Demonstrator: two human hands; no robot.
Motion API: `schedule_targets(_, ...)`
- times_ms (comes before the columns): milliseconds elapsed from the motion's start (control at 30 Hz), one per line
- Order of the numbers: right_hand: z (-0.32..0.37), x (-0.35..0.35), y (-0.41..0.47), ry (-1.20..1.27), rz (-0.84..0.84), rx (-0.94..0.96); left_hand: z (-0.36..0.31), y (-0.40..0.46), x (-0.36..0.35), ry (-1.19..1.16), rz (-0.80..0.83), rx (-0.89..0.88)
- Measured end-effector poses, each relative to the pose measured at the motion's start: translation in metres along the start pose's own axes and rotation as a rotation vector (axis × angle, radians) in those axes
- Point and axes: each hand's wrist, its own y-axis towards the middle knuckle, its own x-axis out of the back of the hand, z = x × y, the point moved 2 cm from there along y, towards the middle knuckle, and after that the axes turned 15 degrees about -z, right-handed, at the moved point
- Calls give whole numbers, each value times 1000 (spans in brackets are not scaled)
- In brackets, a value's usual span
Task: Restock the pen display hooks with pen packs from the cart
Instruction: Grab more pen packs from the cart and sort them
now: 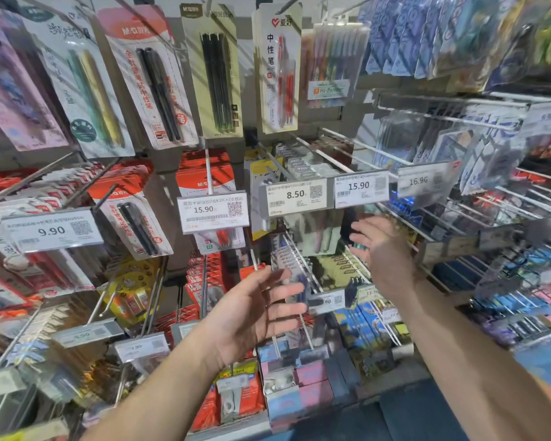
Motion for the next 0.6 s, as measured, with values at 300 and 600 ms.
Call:
schedule_targets(300,-27,63,-60,49,-79,-70,29,-15,-20,62,131,-20)
schedule_targets(600,-47,150,-164,15,-265,-88,99,-45,-40,105,280,71)
